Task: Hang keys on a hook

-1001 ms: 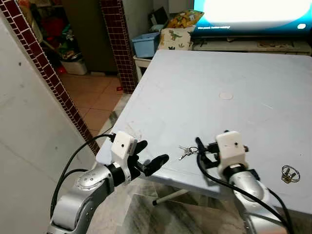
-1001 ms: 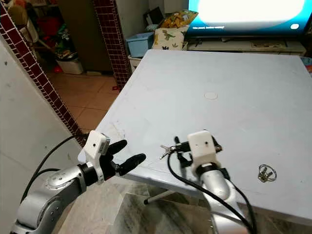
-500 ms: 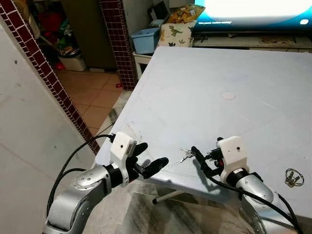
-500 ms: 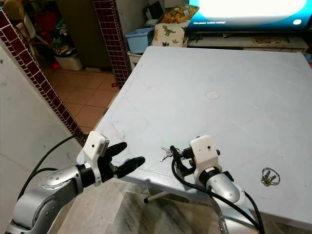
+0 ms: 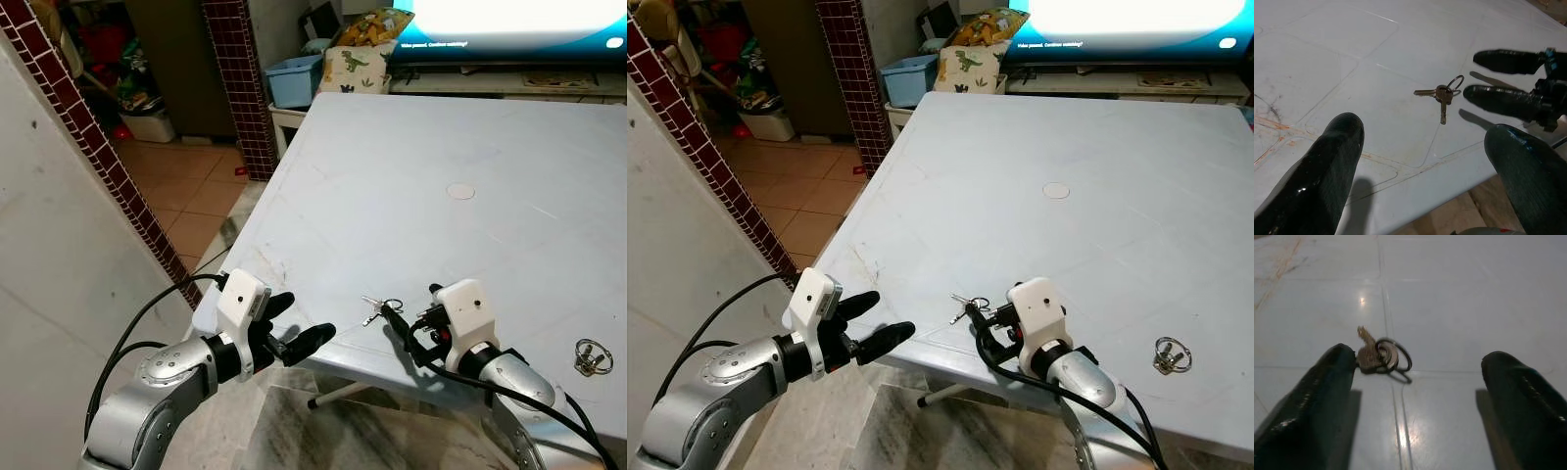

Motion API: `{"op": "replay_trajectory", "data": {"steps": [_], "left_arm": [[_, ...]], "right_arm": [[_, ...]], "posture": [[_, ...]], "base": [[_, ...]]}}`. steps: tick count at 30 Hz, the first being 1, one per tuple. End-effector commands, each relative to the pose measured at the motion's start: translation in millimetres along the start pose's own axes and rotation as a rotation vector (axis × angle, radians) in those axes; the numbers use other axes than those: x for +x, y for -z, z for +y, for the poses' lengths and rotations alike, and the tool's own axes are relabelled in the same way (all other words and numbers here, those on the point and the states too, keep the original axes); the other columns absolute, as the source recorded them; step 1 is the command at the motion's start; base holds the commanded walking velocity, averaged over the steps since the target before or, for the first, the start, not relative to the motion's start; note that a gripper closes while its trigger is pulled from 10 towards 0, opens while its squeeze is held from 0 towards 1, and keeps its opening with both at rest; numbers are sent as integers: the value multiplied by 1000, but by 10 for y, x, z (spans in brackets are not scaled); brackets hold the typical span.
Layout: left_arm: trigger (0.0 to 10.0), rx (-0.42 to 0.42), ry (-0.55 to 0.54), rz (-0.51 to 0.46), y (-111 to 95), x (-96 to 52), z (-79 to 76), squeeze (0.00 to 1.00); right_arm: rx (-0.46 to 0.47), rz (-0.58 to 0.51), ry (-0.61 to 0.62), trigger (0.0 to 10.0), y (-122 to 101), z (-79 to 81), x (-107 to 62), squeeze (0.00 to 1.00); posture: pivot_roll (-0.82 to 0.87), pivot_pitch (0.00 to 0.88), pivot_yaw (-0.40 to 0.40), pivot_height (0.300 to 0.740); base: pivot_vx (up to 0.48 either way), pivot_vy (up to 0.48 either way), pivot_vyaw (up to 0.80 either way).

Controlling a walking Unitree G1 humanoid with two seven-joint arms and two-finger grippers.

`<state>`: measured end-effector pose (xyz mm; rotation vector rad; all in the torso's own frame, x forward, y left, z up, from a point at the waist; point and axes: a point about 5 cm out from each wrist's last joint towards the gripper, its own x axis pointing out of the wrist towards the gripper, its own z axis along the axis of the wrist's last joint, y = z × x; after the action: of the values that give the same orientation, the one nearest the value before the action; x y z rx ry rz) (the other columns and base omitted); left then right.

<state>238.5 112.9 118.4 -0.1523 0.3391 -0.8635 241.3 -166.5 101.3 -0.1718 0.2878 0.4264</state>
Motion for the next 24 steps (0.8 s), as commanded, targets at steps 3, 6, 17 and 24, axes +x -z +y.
{"op": "replay_trajectory", "data": {"steps": [3,6,17,24], "left_arm": [[10000,16,-2,-4,-41,-19,3,0],[10000,19,-4,-4,-46,-18,8,0],[10000,19,-4,-2,-42,-15,-3,0],[10000,19,-10,-5,-51,-17,1,0]], "right_arm": [[-1,-14,-24,196,0,-8,47,0],[-7,-28,-37,0,-15,-12,99,0],[-30,-54,-55,0,-38,-33,237,0],[-32,-59,-56,0,-33,-61,230,0]], "posture": [[24,57,133,740],[29,58,135,740],[29,58,135,740],[36,62,136,740]], "base": [[0,0,0],[0,0,0],[0,0,0],[0,0,0]]}}
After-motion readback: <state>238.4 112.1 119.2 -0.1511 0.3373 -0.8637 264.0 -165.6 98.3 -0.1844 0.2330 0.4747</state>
